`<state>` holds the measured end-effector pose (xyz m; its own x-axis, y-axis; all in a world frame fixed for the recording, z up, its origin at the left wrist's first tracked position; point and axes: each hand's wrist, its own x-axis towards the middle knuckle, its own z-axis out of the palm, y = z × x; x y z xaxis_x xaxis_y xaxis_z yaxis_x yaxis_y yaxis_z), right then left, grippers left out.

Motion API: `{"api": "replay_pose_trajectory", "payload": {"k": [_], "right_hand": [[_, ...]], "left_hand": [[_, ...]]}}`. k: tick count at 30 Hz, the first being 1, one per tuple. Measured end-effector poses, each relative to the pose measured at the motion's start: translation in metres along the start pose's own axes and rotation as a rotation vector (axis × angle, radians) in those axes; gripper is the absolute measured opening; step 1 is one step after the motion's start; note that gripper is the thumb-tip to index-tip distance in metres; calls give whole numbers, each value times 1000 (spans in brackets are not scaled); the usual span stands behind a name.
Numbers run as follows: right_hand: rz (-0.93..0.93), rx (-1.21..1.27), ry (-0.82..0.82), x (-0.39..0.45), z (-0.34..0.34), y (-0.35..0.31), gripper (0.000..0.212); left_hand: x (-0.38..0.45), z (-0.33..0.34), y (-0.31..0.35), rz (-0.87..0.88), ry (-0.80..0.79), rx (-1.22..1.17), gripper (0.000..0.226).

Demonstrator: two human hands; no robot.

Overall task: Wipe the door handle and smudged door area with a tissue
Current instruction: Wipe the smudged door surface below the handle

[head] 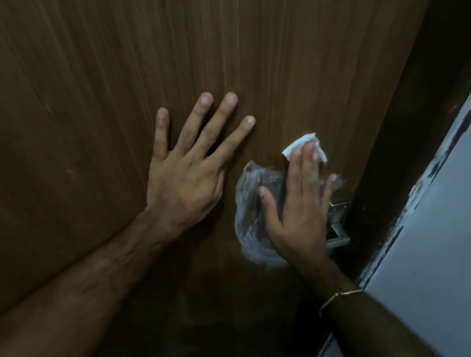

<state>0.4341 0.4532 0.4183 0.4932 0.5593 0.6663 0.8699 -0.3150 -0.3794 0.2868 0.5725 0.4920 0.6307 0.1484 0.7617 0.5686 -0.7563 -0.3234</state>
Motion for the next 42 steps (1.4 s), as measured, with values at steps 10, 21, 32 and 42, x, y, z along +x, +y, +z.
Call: {"api": "replay_pose_trajectory", "payload": {"k": [10,21,32,42], "right_hand": [[-75,-66,-5,-3,6,-13,80],[-140,-118,10,-9,17,-21,80],[-151,-117,46,-14,25,-26,80],[-107,-151,73,-24,31,-17,79]], "left_hand": [[-14,8,-1,-73,50,9,53],[-23,17,3,-150,108,30,52],[-27,18,5,-182,87,17,52],[-29,19,6,-182,71,23,54]]}}
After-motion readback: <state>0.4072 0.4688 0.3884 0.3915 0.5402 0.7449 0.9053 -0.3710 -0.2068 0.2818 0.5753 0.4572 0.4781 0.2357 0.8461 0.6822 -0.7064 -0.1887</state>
